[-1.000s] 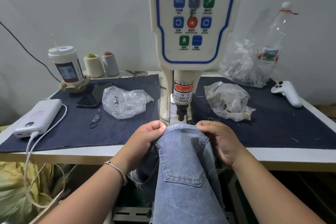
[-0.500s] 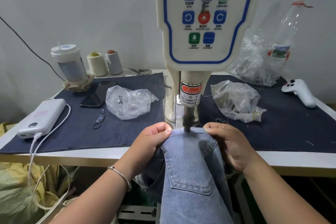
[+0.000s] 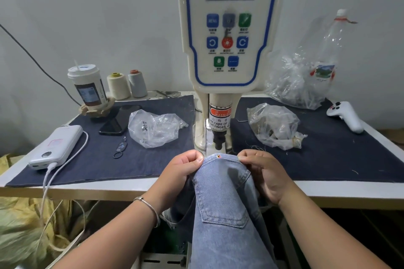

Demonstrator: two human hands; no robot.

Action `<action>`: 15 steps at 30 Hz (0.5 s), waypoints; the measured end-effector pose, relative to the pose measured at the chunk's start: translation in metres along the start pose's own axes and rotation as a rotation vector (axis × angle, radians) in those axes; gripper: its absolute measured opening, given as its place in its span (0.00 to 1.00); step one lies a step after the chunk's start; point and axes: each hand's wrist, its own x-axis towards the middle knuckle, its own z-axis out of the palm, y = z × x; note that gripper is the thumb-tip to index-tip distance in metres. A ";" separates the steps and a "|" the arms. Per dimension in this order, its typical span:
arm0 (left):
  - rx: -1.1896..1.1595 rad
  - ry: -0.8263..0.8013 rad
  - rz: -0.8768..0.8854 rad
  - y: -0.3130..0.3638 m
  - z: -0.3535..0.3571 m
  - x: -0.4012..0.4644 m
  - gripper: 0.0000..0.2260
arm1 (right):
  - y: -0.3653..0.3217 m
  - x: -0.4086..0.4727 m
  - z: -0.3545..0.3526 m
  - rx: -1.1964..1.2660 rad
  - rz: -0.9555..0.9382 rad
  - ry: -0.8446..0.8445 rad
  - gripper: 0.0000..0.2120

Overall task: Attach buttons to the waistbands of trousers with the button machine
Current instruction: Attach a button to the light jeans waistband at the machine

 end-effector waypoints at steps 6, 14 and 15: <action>0.211 -0.133 0.048 0.025 0.009 -0.045 0.09 | -0.008 -0.046 -0.002 -0.140 -0.035 -0.141 0.04; 0.186 -0.258 0.109 0.082 0.038 -0.089 0.08 | -0.021 -0.099 -0.024 -0.154 -0.207 -0.105 0.16; 0.179 -0.282 0.121 0.089 0.039 -0.092 0.08 | -0.020 -0.104 -0.030 -0.208 -0.182 -0.092 0.23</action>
